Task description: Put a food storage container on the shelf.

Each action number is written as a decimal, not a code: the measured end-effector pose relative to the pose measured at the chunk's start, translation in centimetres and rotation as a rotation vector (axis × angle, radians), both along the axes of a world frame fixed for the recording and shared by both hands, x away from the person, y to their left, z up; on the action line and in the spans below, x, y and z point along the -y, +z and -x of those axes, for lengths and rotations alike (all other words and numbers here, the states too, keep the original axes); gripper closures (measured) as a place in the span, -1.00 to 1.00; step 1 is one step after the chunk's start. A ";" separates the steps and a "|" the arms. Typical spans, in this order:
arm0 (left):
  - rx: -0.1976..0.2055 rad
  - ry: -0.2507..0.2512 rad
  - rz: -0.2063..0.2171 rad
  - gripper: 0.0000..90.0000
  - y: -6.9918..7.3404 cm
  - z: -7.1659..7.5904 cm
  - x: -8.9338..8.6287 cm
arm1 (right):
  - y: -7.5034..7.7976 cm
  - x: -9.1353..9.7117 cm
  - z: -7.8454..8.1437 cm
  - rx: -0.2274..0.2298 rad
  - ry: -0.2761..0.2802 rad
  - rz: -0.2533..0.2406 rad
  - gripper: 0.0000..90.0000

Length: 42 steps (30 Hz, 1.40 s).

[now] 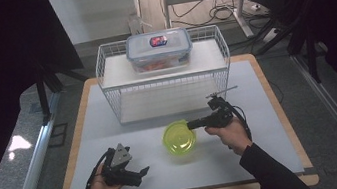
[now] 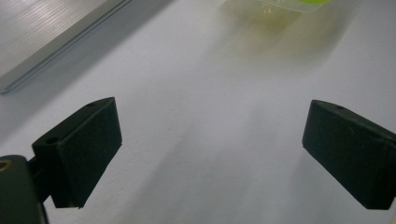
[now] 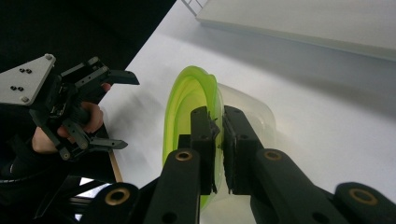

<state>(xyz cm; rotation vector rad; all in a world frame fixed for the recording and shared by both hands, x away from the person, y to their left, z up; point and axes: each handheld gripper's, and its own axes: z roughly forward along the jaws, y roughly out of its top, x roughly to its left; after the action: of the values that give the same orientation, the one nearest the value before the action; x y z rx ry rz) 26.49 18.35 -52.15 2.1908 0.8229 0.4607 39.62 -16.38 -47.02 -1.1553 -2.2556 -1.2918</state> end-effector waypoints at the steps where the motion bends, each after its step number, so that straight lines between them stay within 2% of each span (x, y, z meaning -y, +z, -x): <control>1: 0.000 0.000 -0.001 -0.89 0.0 0.0 0.0 | 0.0 0.0 0.0 0.003 0.000 0.002 0.87; 4: 0.000 -0.002 -0.003 -0.89 0.0 0.0 0.0 | 0.0 0.2 -0.1 -0.001 -0.008 -0.006 0.87; 10: 0.000 -0.001 -0.001 -0.89 0.0 0.0 0.0 | 0.0 0.8 -0.4 -0.037 -0.015 -0.068 0.87; 15: 0.000 -0.001 -0.003 -0.89 0.0 0.0 0.0 | 0.3 0.9 -0.4 -0.032 -0.016 -0.077 0.87; 20: 0.000 0.001 0.000 -0.89 0.0 0.0 0.0 | 1.3 1.3 -0.4 -0.029 -0.021 -0.125 0.87; 30: 0.008 0.014 0.012 -0.90 0.1 0.0 -0.2 | 4.9 2.6 -0.4 0.011 -0.037 -0.221 0.87; 38: 0.019 0.022 0.028 -0.91 0.3 -0.1 -0.4 | 9.1 3.2 -0.8 0.061 -0.044 -0.290 0.87; 42: 0.025 0.031 0.064 -0.93 0.5 -0.1 -0.7 | 11.3 3.3 -1.3 0.084 -0.054 -0.316 0.87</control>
<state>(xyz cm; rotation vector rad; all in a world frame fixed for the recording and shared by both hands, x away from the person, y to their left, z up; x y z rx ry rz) 26.55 19.06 -51.63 2.1122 0.8483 0.4699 40.94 -19.67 -35.76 -1.0692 -1.9906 -1.6727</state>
